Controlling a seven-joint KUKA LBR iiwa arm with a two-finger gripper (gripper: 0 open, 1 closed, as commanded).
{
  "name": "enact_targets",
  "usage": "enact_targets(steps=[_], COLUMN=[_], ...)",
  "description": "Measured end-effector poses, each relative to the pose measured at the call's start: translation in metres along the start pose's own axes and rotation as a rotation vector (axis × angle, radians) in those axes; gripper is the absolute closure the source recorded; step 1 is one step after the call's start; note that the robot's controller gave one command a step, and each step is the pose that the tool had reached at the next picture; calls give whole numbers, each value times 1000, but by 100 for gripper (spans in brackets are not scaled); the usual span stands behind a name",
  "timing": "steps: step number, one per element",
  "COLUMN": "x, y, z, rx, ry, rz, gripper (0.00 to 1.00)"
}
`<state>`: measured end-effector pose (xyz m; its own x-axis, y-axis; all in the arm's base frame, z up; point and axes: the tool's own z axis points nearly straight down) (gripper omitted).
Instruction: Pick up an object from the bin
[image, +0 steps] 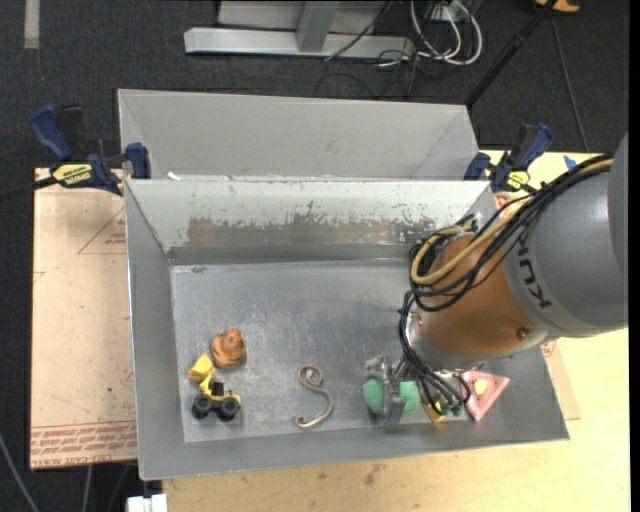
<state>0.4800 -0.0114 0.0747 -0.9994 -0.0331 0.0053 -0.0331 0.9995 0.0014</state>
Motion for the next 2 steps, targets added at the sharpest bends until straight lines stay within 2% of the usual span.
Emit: enact_targets(steps=[1,2], x=[1,-1], y=[0,0], z=[-17,-31], rx=[0,1], ry=[1,-7], rz=[0,0], gripper=[100,100])
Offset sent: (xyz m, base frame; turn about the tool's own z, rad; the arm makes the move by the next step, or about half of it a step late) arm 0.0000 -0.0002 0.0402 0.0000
